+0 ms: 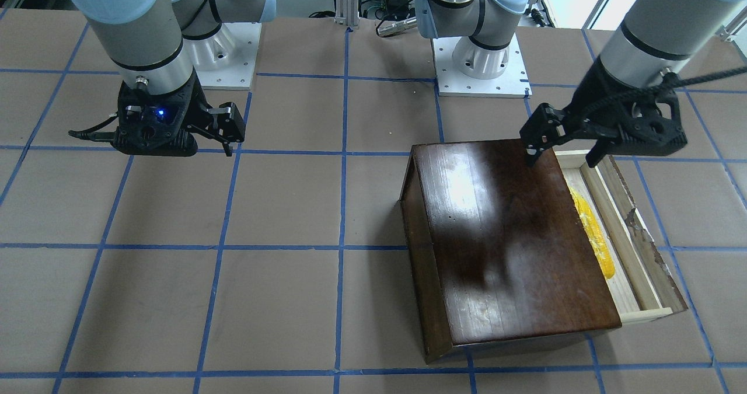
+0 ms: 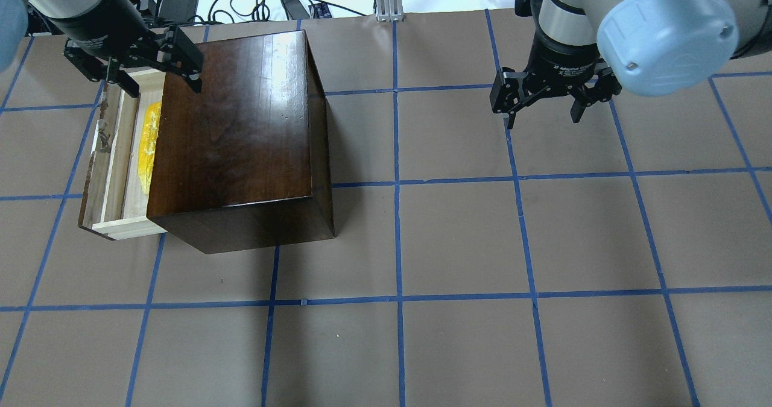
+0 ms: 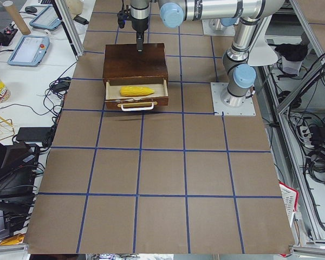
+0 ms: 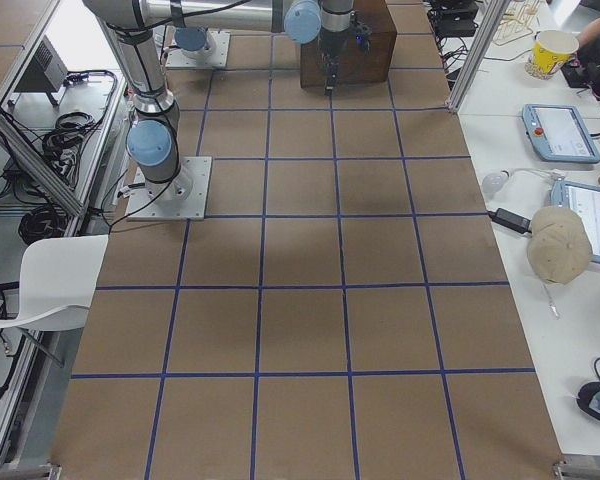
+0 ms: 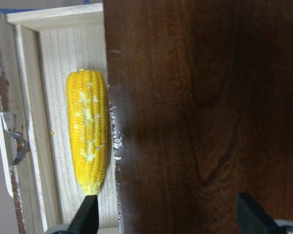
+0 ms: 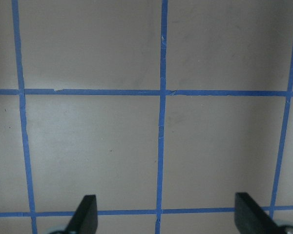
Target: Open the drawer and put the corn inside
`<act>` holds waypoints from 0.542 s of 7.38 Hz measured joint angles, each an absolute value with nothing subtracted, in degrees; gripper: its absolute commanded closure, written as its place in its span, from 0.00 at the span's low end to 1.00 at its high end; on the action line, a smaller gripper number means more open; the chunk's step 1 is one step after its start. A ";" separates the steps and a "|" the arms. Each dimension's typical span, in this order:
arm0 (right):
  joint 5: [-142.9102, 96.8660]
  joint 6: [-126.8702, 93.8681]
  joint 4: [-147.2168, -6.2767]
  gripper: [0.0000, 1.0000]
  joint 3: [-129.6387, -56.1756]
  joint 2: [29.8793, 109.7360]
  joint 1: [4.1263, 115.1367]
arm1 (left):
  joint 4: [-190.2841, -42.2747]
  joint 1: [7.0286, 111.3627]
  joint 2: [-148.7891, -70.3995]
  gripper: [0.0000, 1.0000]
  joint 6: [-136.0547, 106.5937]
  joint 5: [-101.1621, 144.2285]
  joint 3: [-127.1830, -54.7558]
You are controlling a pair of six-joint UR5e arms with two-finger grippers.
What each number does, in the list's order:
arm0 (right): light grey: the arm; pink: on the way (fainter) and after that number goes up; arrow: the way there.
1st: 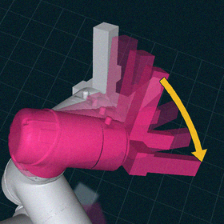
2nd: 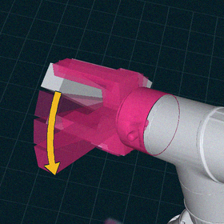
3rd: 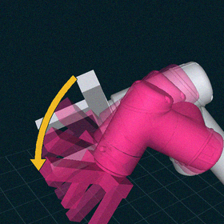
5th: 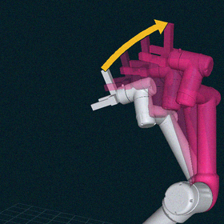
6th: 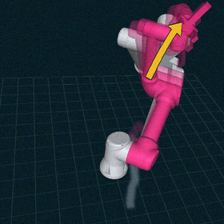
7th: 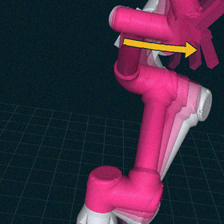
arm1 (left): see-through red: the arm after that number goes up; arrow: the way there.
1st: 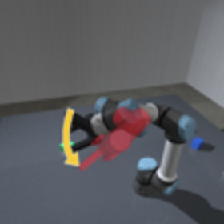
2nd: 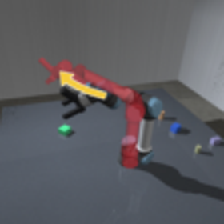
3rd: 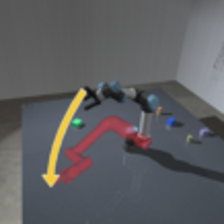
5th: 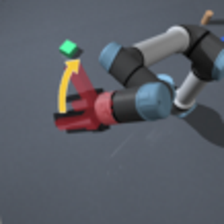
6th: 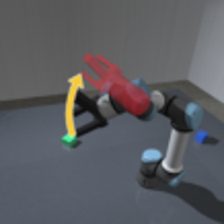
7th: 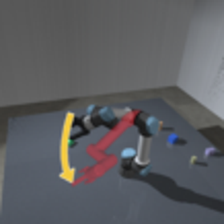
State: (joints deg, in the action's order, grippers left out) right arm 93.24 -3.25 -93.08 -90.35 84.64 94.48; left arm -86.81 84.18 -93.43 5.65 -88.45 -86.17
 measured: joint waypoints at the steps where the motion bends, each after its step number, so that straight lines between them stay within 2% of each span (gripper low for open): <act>1: 93.20 -3.25 -93.08 0.00 -90.35 84.64 94.48 | -87.12 87.16 -92.71 0.00 3.78 -88.88 -86.25; 4: 93.24 -3.25 -93.11 0.00 -90.35 84.64 94.48 | -87.10 92.60 -92.15 0.00 0.28 -91.11 -86.47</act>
State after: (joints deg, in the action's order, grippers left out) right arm 93.24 -3.25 -93.11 -90.35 84.64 94.48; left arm -87.10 92.60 -92.15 0.28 -91.11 -86.47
